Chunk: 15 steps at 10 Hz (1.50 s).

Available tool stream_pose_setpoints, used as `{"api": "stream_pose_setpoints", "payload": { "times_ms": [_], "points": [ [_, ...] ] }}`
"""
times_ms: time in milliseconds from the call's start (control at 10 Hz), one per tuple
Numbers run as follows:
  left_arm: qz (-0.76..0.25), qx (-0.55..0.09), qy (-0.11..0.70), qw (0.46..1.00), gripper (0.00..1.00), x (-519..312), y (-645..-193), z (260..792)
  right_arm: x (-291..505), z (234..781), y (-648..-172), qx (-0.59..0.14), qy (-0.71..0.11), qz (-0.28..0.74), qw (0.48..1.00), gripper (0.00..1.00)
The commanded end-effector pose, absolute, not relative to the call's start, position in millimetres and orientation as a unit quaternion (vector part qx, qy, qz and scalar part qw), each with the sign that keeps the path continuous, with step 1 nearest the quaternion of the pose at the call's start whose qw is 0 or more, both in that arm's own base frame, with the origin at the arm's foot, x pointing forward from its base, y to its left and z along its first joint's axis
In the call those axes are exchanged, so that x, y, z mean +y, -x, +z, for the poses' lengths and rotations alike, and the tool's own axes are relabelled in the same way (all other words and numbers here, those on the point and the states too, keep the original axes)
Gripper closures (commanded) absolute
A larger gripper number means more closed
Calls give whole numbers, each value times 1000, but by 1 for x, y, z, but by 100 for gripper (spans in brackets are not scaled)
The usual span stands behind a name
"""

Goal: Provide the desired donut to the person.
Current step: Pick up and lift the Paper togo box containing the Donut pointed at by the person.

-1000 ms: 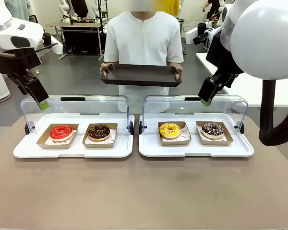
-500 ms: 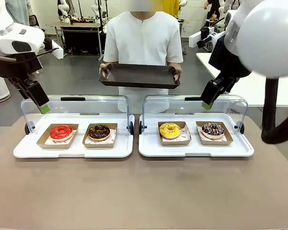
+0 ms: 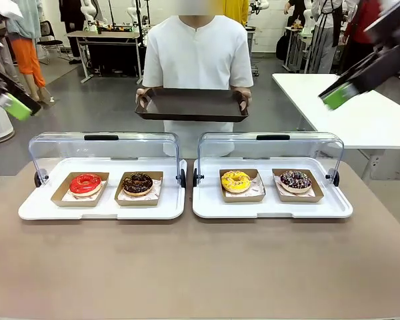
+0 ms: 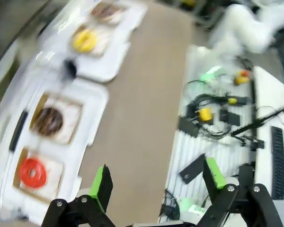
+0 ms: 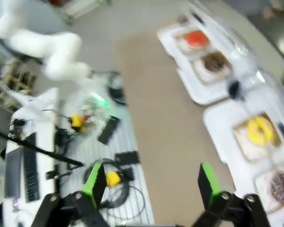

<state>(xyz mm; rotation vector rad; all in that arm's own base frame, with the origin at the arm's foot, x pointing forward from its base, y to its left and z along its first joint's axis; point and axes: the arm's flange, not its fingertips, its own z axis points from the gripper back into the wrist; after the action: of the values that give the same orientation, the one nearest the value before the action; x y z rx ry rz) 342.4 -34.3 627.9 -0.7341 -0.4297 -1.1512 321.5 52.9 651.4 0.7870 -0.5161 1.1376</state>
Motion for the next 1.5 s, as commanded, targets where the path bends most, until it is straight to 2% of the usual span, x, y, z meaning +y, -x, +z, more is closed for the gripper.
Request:
{"api": "stream_pose_setpoints", "payload": {
  "times_ms": [0,100,300,600,900,1200,1400],
  "points": [
    [-575,-206,407,679,0,-7,-353,627,20,656,-331,-195,-506,547,638,0],
    [-593,-241,419,644,0,12,-356,623,-3,656,-333,-217,-525,546,615,0],
    [-600,-294,417,617,0,38,-366,612,-35,647,-338,-243,-544,538,597,0],
    [-569,-352,388,634,0,59,-363,608,-74,635,-341,-298,-511,522,614,0],
    [-550,-371,371,650,0,76,-355,613,-85,632,-336,-366,-440,485,661,0],
    [-542,-374,347,668,0,82,-348,613,-84,632,-330,-379,-408,471,684,0],
    [-530,-331,304,719,0,72,-351,614,-67,631,-330,-372,-389,472,699,0]
  ]
}}
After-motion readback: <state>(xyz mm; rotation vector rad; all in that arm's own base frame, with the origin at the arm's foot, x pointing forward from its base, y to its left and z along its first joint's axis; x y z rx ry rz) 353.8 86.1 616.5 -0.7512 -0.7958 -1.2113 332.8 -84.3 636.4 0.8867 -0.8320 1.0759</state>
